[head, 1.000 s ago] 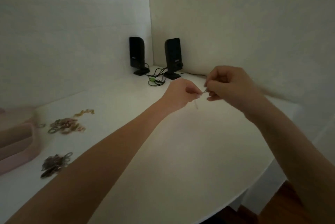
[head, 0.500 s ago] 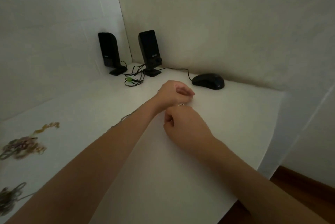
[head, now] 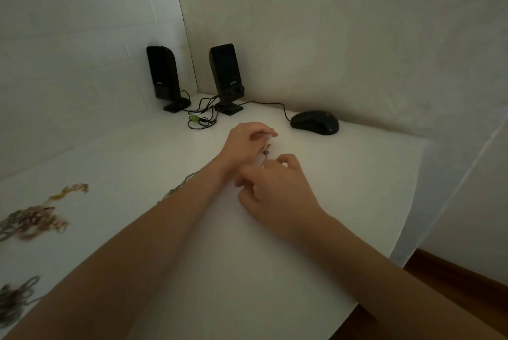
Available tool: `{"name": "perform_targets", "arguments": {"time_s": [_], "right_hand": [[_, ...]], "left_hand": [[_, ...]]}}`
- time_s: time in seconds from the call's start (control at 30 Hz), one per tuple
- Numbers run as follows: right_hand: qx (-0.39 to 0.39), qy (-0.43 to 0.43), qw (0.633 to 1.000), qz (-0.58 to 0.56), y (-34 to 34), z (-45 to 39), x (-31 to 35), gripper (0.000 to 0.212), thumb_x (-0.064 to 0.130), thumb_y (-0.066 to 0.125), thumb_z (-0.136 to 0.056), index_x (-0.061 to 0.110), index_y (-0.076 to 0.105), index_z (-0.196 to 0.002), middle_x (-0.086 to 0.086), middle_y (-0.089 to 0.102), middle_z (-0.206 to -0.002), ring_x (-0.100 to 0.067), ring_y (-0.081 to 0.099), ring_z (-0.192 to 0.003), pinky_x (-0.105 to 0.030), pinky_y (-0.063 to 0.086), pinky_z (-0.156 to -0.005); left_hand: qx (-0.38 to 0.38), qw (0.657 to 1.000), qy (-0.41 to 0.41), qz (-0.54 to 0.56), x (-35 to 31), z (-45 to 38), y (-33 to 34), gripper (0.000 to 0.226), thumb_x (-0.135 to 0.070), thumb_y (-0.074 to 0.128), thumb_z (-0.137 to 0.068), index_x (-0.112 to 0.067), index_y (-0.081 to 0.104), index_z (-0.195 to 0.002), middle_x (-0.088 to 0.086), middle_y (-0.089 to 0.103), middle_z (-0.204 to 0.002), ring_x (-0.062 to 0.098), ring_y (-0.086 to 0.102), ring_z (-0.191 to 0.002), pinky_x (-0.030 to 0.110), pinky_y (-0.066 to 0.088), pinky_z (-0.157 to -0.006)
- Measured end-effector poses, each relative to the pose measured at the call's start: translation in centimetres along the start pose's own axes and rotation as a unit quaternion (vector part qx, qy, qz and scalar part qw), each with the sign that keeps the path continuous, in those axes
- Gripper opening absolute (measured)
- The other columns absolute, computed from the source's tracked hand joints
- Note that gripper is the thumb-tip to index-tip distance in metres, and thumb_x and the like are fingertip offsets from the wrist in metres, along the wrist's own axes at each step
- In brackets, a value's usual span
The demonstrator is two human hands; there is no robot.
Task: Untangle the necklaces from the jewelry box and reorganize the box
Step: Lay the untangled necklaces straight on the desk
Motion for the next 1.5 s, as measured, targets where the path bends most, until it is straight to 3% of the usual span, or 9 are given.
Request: {"name": "perform_targets", "arguments": {"time_s": [0.17, 0.33, 0.4, 0.5, 0.73, 1.03, 1.3, 1.4, 1.5], "right_hand": [[-0.061, 0.182, 0.975, -0.112, -1.3, -1.2, -4.5, 0.027, 0.014, 0.044, -0.094, 0.027, 0.064, -0.104, 0.006, 0.069, -0.103, -0.012, 0.060, -0.089, -0.037, 0.040, -0.101], [0.057, 0.181, 0.982, -0.001, 0.6, -3.2, -6.8, 0.048, 0.007, 0.036, -0.097, 0.029, 0.047, -0.138, 0.001, 0.049, -0.142, -0.019, 0.044, -0.128, -0.034, 0.032, -0.105], [0.084, 0.154, 0.984, 0.039, 1.2, -3.9, -6.9, 0.050, 0.007, 0.034, -0.097, 0.031, 0.044, -0.140, -0.004, 0.052, -0.137, -0.021, 0.046, -0.123, -0.034, 0.033, -0.101], [0.103, 0.138, 0.979, 0.113, 1.8, -3.9, -6.8, 0.046, 0.012, 0.032, -0.098, 0.030, 0.046, -0.137, -0.006, 0.058, -0.125, -0.022, 0.047, -0.119, -0.037, 0.031, -0.100], [0.119, 0.203, 0.959, 0.158, 1.7, -3.0, -7.9, 0.049, 0.023, 0.025, -0.101, 0.022, 0.025, -0.150, 0.002, 0.029, -0.156, -0.021, 0.031, -0.137, -0.042, 0.026, -0.108], [0.135, 0.234, 0.952, 0.140, 2.0, -3.0, -8.7, 0.051, 0.029, 0.021, -0.102, 0.025, 0.015, -0.153, 0.000, 0.013, -0.161, -0.021, 0.013, -0.147, -0.045, 0.017, -0.113], [0.149, 0.229, 0.953, 0.132, 2.3, -3.2, -9.3, 0.052, 0.030, 0.018, -0.102, 0.026, 0.009, -0.153, 0.001, 0.010, -0.161, -0.021, 0.010, -0.147, -0.049, 0.012, -0.115], [0.147, 0.214, 0.960, 0.109, 2.3, -3.2, -9.2, 0.052, 0.027, 0.020, -0.102, 0.027, 0.008, -0.153, 0.006, 0.010, -0.161, -0.017, 0.007, -0.148, -0.052, 0.009, -0.116], [0.146, 0.206, 0.962, 0.101, 2.2, -3.1, -8.9, 0.051, 0.026, 0.020, -0.103, 0.027, 0.012, -0.153, 0.004, 0.016, -0.160, -0.014, 0.009, -0.147, -0.052, 0.007, -0.117]], "left_hand": [[-0.015, 0.996, 0.005, -0.089, -1.8, 1.8, -2.8, 0.028, 0.003, 0.050, -0.090, -0.014, 0.071, -0.098, 0.001, 0.070, -0.104, 0.010, 0.064, -0.091, 0.012, 0.047, -0.077], [0.095, 0.979, 0.011, -0.180, -3.5, 7.1, -2.2, 0.027, -0.016, 0.049, -0.096, -0.014, 0.067, -0.116, 0.003, 0.067, -0.110, 0.017, 0.063, -0.096, 0.023, 0.044, -0.086], [0.144, 0.966, 0.001, -0.216, -3.6, 8.8, -1.5, 0.034, -0.030, 0.047, -0.098, -0.015, 0.059, -0.127, 0.003, 0.065, -0.113, 0.017, 0.061, -0.099, 0.020, 0.042, -0.084], [0.173, 0.948, 0.005, -0.267, -3.2, 10.4, -1.1, 0.051, -0.040, 0.039, -0.099, -0.019, 0.034, -0.146, 0.001, 0.034, -0.152, 0.012, 0.031, -0.138, 0.020, 0.021, -0.108], [0.155, 0.946, -0.003, -0.285, -3.3, 13.3, -2.5, 0.057, -0.043, 0.034, -0.100, -0.022, 0.018, -0.151, 0.001, 0.026, -0.156, 0.012, 0.020, -0.143, 0.022, 0.015, -0.112], [0.094, 0.947, -0.020, -0.305, -3.7, 14.4, -3.4, 0.046, -0.037, 0.038, -0.099, -0.021, 0.035, -0.142, 0.002, 0.050, -0.133, 0.018, 0.042, -0.125, 0.034, 0.039, -0.100], [0.060, 0.954, 0.021, -0.294, -3.2, 14.5, -3.6, 0.053, -0.050, 0.026, -0.087, -0.017, 0.063, -0.106, 0.001, 0.065, -0.099, 0.019, 0.057, -0.096, 0.034, 0.048, -0.081], [0.042, 0.962, 0.016, -0.268, -3.3, 14.0, -3.7, 0.037, -0.040, 0.046, -0.096, -0.020, 0.057, -0.124, 0.001, 0.060, -0.120, 0.016, 0.051, -0.114, 0.023, 0.038, -0.094], [0.112, 0.952, 0.020, -0.283, -3.1, 13.5, -2.8, 0.053, -0.045, 0.041, -0.097, -0.020, 0.037, -0.144, -0.003, 0.036, -0.151, 0.008, 0.027, -0.139, 0.011, 0.013, -0.105]]}}
Point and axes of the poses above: each hand's wrist, its own z-axis away from the middle knuckle, its own y-axis out of the palm, x = y × z, the point moved 4 cm from there along -z, towards the middle knuckle
